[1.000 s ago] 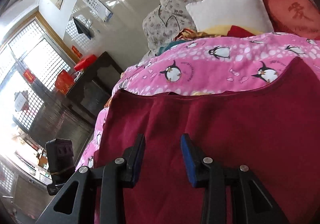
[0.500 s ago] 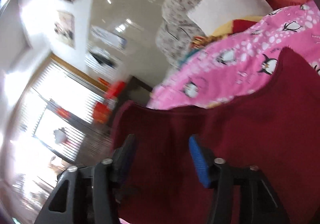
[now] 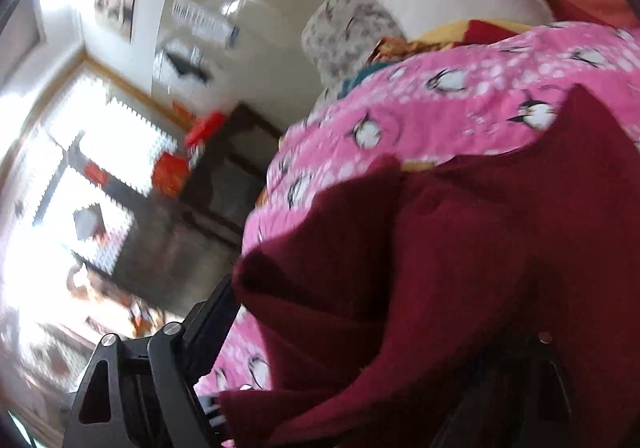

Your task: Fold small clothes

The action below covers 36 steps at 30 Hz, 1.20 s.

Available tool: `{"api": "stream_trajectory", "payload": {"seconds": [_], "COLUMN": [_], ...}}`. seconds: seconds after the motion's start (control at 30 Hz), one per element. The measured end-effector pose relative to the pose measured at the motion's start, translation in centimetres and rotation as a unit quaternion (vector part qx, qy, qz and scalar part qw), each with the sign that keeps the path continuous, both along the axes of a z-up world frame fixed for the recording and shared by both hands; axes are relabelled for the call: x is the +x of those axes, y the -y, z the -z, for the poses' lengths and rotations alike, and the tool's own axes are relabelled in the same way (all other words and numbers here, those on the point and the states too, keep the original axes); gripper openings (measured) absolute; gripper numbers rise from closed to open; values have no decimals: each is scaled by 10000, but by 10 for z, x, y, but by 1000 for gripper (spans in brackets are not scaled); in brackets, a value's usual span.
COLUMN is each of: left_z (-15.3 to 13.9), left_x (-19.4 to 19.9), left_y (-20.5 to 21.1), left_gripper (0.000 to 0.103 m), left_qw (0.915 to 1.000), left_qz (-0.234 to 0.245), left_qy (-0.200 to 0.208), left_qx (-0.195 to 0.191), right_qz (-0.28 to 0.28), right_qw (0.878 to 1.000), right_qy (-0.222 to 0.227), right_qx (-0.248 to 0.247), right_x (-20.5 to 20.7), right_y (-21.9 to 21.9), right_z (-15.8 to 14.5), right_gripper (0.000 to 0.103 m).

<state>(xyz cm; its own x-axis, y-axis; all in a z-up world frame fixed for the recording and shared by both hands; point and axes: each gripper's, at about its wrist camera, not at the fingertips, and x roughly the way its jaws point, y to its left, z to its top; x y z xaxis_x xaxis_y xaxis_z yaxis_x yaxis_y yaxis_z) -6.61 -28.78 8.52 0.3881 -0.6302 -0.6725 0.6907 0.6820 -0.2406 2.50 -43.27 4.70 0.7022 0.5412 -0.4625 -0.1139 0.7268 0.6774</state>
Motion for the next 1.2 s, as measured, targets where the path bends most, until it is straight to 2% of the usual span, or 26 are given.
{"api": "stream_trajectory", "payload": {"seconds": [0.03, 0.07, 0.13, 0.17, 0.2, 0.23, 0.3, 0.37, 0.4, 0.47, 0.5, 0.53, 0.57, 0.6, 0.67, 0.73, 0.8, 0.87, 0.97, 1.07, 1.17, 1.2], "left_z": [-2, -5, -13, -20, -25, -28, -34, -31, -28, -24, -25, -29, -34, -39, -48, -50, -42, -28, -7, 7, 13, 11], "left_x": [-1, -4, -6, -5, -5, -6, -9, -9, -9, -7, -8, -12, -17, -23, -32, -38, -34, -34, -36, -45, -49, -48], "left_y": [-1, 0, 1, 2, 3, 6, 20, 33, 36, 35, 32, 24, 18, 10, -13, -30, -42, -46, -38, -21, -9, -6], "left_gripper": [20, 20, 20, 20, 22, 24, 44, 53, 53, 53, 55, 58, 62, 68, 75, 76, 76, 76, 76, 76, 76, 76], "left_qw": [10000, 9997, 9994, 9996, 9996, 9994, 9990, 9987, 9984, 9970, 9965, 9955, 9946, 9939, 9943, 9967, 9988, 9994, 9987, 9979, 9982, 9980], "left_qz": [-46, -97, -159, -167, -141, -123, 112, 257, 303, 403, 453, 566, 652, 710, 705, 570, 352, 254, 341, 497, 470, 476], "left_qy": [62, 178, 292, 204, 133, 127, 173, -27, -179, -508, -549, -576, -584, -565, -352, -104, 119, 80, -264, -343, -358, -388], "left_qx": [48, 102, 70, -75, -207, -287, -386, -444, -439, -414, -438, -498, -560, -627, -716, -576, -310, -205, -270, -243, -117, -131], "right_qz": [-24, -36, -110, -114, -114, -57, 201, 412, 407, 444, 541, 654, 654, 713, 996, 1049, 1039, 994, 852, 897, 961, 952], "right_qw": [9997, 9991, 9949, 9919, 9919, 9883, 9789, 9680, 9710, 9732, 9750, 9813, 9813, 9842, 9848, 9857, 9893, 9912, 9932, 9878, 9749, 9731], "right_qy": [119, 189, 448, 573, 573, 610, 510, 256, 60, -40, -147, -130, -130, -81, 106, 181, 312, 147, -87, -49, 50, 129], "right_qx": [-212, -387, -901, -1129, -1129, -1395, -1966, -2464, -2357, -2257, -2148, -1805, -1805, -1620, -1417, -1304, -980, -860, -794, -1273, -2009, -2095], "right_x": [0, 0, -4, -6, -6, -6, -2, 3, 7, 8, 6, -1, -1, -8, -31, -38, -59, -63, -55, -44, -37, -38], "right_y": [-4, -5, -9, -7, -7, 0, 13, 27, 37, 44, 55, 69, 69, 74, 82, 84, 86, 82, 72, 57, 45, 44], "right_z": [-6, -9, -25, -35, -35, -42, -43, -32, -21, -14, -6, 2, 2, 3, -9, -12, -17, -11, -1, 3, -4, -9], "right_gripper": [64, 51, 36, 33, 31, 30, 29, 29, 29, 29, 29, 30, 34, 44, 52, 55, 61, 66, 68, 67, 27, 19]}}
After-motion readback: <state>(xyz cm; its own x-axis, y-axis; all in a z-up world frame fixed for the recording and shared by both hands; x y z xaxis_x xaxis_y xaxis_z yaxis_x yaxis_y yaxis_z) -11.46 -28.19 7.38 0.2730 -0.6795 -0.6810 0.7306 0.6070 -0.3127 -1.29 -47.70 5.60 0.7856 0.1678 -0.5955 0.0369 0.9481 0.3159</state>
